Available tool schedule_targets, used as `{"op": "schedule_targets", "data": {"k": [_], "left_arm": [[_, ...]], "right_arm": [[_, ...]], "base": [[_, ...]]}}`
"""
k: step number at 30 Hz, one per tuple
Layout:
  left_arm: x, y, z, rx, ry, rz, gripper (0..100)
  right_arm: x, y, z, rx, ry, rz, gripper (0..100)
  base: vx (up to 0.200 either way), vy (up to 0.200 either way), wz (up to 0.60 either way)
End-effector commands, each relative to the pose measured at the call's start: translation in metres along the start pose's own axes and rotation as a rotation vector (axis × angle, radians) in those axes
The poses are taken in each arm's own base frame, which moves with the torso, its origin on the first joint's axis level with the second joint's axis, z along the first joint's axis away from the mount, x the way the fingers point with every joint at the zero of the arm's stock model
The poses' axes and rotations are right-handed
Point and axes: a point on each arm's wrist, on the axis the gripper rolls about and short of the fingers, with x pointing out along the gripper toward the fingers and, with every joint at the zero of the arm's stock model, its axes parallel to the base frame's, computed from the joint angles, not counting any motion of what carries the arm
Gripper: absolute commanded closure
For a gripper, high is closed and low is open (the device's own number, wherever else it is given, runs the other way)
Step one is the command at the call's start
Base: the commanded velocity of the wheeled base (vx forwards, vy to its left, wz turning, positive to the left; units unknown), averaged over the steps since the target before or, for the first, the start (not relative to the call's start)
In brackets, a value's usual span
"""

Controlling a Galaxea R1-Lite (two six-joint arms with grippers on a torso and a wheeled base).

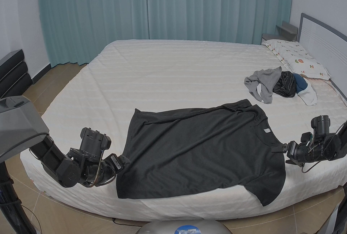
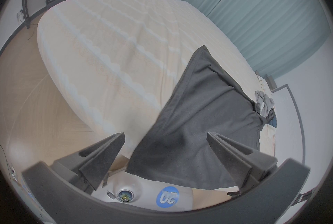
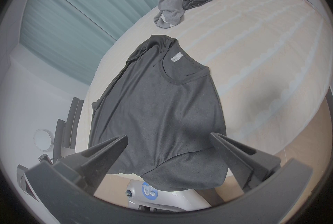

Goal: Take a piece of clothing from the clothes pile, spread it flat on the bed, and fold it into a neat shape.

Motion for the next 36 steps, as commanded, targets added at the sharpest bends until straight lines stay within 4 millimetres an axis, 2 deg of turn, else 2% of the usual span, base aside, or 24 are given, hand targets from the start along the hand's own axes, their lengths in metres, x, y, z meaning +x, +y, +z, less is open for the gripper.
{"op": "schedule_targets", "data": {"k": [1,8,17,32,36], "left_arm": [[0.0,-0.004,0.001,-0.011,-0.002,-0.015,0],[-0.001,-0.008,0.005,-0.052,-0.015,-0.034,0],[-0.001,-0.015,0.015,-0.157,-0.072,-0.115,0],[0.001,-0.014,0.024,-0.181,-0.096,-0.123,0],[0.004,-0.012,0.029,-0.194,-0.106,-0.115,0]], "right_arm": [[0.007,0.0,-0.005,0.009,0.024,-0.001,0],[0.003,0.006,-0.005,0.022,0.01,0.018,0],[0.0,0.009,-0.007,0.025,0.01,0.027,0],[0.0,0.016,-0.012,0.036,0.027,0.042,0],[0.0,0.016,-0.013,0.038,0.029,0.042,0]], "base": [[0.0,-0.2,0.0],[0.0,-0.2,0.0],[0.0,0.0,0.0],[0.2,0.0,0.0],[0.0,0.0,0.0]]}}
